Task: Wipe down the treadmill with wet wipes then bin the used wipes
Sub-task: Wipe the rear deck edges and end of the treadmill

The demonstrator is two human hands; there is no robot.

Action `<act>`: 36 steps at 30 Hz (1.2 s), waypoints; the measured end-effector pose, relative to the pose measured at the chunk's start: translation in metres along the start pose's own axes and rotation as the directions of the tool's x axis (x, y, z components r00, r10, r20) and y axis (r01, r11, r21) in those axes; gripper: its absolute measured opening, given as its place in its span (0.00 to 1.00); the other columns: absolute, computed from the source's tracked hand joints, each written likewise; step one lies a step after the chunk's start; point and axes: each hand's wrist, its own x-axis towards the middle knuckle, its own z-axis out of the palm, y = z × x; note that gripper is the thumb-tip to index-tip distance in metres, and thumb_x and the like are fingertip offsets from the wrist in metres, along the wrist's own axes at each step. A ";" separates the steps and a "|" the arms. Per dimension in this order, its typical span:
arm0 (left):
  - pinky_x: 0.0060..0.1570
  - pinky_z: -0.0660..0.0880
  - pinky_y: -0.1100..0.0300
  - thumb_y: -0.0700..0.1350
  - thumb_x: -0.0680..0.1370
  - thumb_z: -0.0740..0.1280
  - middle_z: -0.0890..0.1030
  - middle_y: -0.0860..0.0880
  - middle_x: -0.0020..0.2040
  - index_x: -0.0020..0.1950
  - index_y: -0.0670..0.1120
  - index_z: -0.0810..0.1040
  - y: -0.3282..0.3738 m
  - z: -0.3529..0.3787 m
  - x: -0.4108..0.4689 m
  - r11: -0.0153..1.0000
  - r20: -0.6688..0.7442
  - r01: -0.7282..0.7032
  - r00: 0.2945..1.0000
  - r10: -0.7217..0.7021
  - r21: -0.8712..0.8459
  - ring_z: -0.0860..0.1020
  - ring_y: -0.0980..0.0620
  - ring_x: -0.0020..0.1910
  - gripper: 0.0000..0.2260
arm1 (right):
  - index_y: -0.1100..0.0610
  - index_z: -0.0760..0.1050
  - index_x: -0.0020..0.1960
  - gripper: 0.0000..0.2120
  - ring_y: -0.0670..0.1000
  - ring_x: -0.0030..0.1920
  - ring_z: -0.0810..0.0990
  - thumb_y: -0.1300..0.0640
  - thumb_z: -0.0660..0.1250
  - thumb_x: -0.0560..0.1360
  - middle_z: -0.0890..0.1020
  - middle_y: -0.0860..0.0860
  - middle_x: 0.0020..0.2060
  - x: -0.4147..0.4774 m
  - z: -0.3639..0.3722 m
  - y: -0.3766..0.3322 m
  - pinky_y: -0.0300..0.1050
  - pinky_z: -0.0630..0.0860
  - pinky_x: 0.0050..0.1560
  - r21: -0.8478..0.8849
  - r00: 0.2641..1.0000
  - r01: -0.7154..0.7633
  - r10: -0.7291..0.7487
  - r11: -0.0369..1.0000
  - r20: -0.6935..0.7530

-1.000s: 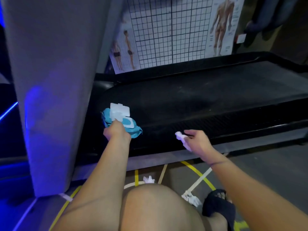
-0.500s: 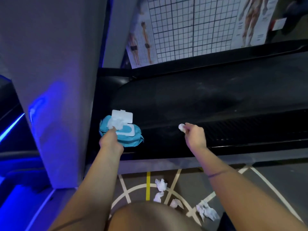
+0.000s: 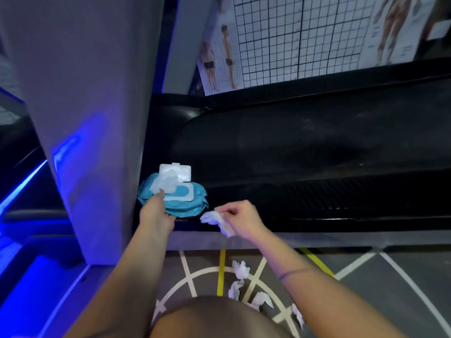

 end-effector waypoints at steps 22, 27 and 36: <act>0.44 0.83 0.50 0.43 0.84 0.70 0.85 0.45 0.53 0.65 0.46 0.79 -0.009 0.007 0.007 0.998 0.008 -0.028 1.000 0.027 0.054 0.85 0.46 0.49 0.10 | 0.45 0.74 0.70 0.18 0.56 0.63 0.80 0.56 0.60 0.83 0.79 0.50 0.67 0.077 -0.059 0.029 0.54 0.78 0.61 -0.751 0.995 0.088 -0.088 0.654 0.041; 0.43 0.82 0.50 0.43 0.84 0.69 0.85 0.44 0.54 0.64 0.46 0.79 -0.008 0.002 0.007 0.999 0.014 -0.018 1.000 0.017 0.046 0.85 0.46 0.49 0.09 | 0.55 0.74 0.68 0.26 0.60 0.54 0.83 0.73 0.60 0.74 0.80 0.53 0.63 0.051 -0.018 0.024 0.55 0.81 0.53 -0.799 0.985 0.169 -0.131 0.577 0.113; 0.46 0.81 0.46 0.42 0.84 0.69 0.84 0.41 0.63 0.71 0.44 0.77 -0.012 0.005 -0.015 0.997 0.109 0.070 0.991 -0.071 0.007 0.84 0.44 0.48 0.15 | 0.59 0.84 0.57 0.12 0.50 0.57 0.83 0.69 0.68 0.76 0.84 0.51 0.56 -0.023 -0.032 0.016 0.43 0.76 0.64 -0.626 0.914 0.407 -0.299 0.666 0.275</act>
